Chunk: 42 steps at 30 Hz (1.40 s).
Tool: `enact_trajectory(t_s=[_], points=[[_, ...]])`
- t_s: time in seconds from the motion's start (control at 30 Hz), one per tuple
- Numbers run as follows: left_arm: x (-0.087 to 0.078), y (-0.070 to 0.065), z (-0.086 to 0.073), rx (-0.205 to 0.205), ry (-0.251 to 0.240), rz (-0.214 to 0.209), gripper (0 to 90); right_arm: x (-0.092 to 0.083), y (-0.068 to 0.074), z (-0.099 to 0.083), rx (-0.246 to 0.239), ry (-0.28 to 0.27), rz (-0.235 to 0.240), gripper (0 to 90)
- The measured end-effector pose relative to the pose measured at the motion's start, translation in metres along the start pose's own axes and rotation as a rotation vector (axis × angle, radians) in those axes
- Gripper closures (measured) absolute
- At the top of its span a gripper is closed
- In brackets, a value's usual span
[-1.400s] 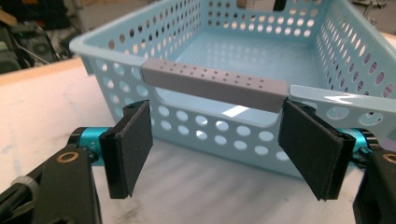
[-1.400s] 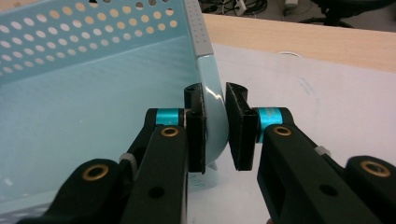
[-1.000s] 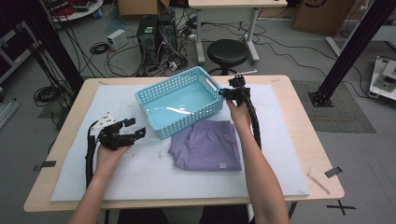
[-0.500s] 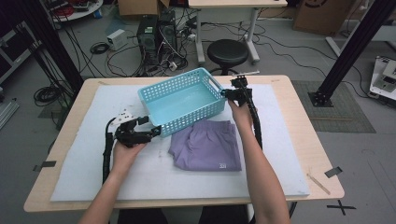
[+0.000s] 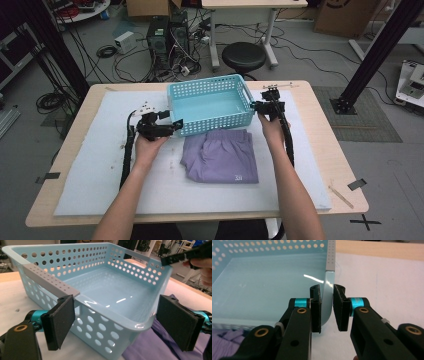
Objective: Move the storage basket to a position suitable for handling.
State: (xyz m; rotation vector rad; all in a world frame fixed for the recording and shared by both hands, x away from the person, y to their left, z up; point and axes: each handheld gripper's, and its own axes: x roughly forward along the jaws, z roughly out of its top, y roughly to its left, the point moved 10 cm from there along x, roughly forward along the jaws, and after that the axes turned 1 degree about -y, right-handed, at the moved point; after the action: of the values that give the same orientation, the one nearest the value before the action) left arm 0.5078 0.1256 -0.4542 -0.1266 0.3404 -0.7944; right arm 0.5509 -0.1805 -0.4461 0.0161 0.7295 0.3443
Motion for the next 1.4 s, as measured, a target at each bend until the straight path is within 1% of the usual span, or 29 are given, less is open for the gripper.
enact_trajectory(t_s=[0.03,0.07,0.1,0.17,0.3,0.37,0.43,0.5,0.53,0.57,0.6,0.7,0.73,0.77,0.87,0.9,0.93,0.97,1.0,1.03,1.1,1.17,1.2,1.23,1.27,1.3,1.33,1.37,1.4], points=[[0.002,0.001,0.003,0.005,-0.014,0.009,16.5,-0.002,-0.001,-0.003,0.010,-0.004,0.005,78.3],[0.005,0.006,0.007,0.045,-0.024,0.081,24.2,-0.004,-0.001,-0.005,0.019,-0.013,0.011,78.1],[0.006,0.008,0.008,0.077,-0.025,0.101,27.0,-0.006,0.000,-0.006,0.024,-0.016,0.012,77.7],[0.007,0.009,0.009,0.085,-0.022,0.107,27.6,-0.010,0.002,-0.010,0.008,-0.018,-0.003,77.2],[0.011,0.017,0.011,0.074,-0.034,0.138,27.6,-0.015,0.009,-0.016,0.013,-0.038,-0.006,76.2],[0.011,0.017,0.011,0.069,-0.036,0.137,27.6,-0.016,0.010,-0.017,0.004,-0.046,-0.006,75.8],[0.005,0.014,0.010,0.088,-0.031,0.153,27.6,-0.016,0.009,-0.017,-0.002,-0.062,-0.010,66.7],[0.002,0.013,0.010,0.101,-0.037,0.165,27.6,-0.020,0.003,-0.016,-0.004,-0.091,-0.038,56.2],[-0.003,0.011,0.010,0.117,-0.039,0.176,27.6,-0.020,0.003,-0.016,-0.004,-0.091,-0.038,56.2],[-0.009,0.008,0.010,0.127,-0.046,0.176,27.5,-0.027,-0.003,-0.016,0.024,-0.118,-0.034,51.4],[-0.018,0.001,0.010,0.142,-0.057,0.160,27.3,-0.030,-0.004,-0.017,0.024,-0.125,-0.031,50.6],[-0.032,-0.015,0.003,0.182,-0.051,0.128,27.1,-0.044,-0.007,-0.026,0.017,-0.142,-0.023,45.5],[-0.032,-0.015,0.003,0.182,-0.051,0.128,26.1,-0.049,-0.006,-0.031,0.011,-0.145,-0.023,44.5],[-0.040,-0.027,-0.004,0.198,-0.040,0.106,25.9,-0.053,-0.005,-0.035,0.006,-0.144,-0.017,43.5],[-0.048,-0.039,-0.012,0.201,-0.023,0.079,23.8,-0.068,0.001,-0.051,-0.011,-0.151,0.000,40.4],[-0.055,-0.051,-0.022,0.198,0.007,0.058,23.8,-0.072,0.003,-0.056,-0.009,-0.154,0.010,39.8],[-0.055,-0.051,-0.022,0.198,0.007,0.058,23.8,-0.072,0.003,-0.056,-0.009,-0.154,0.010,39.8],[-0.061,-0.062,-0.032,0.191,0.030,0.039,23.8,-0.081,0.008,-0.071,-0.022,-0.148,0.018,38.9],[-0.063,-0.067,-0.036,0.172,0.033,0.025,23.8,-0.083,0.010,-0.076,-0.028,-0.149,0.019,38.9],[-0.063,-0.067,-0.036,0.172,0.033,0.025,23.8,-0.085,0.013,-0.082,-0.033,-0.140,0.025,38.9],[-0.068,-0.079,-0.048,0.112,0.053,-0.017,23.8,-0.090,0.018,-0.093,-0.041,-0.127,0.028,38.4],[-0.070,-0.081,-0.051,0.098,0.064,-0.024,23.8,-0.095,0.023,-0.103,-0.046,-0.122,0.031,37.6],[-0.071,-0.086,-0.057,0.078,0.084,-0.038,23.8,-0.097,0.026,-0.108,-0.046,-0.117,0.035,36.3],[-0.072,-0.089,-0.060,0.075,0.103,-0.039,23.8,-0.098,0.029,-0.114,-0.050,-0.111,0.039,35.1],[-0.072,-0.089,-0.060,0.075,0.103,-0.039,23.8,-0.098,0.029,-0.114,-0.050,-0.111,0.039,35.1],[-0.072,-0.092,-0.063,0.080,0.118,-0.038,23.8,-0.101,0.036,-0.126,-0.043,-0.092,0.058,33.6],[-0.071,-0.094,-0.065,0.081,0.128,-0.037,23.8,-0.102,0.039,-0.130,-0.043,-0.086,0.066,33.0],[-0.071,-0.097,-0.069,0.083,0.144,-0.039,23.8,-0.102,0.039,-0.130,-0.043,-0.086,0.066,33.0],[-0.070,-0.101,-0.073,0.078,0.158,-0.047,23.9,-0.104,0.047,-0.143,-0.050,-0.064,0.081,32.9]])
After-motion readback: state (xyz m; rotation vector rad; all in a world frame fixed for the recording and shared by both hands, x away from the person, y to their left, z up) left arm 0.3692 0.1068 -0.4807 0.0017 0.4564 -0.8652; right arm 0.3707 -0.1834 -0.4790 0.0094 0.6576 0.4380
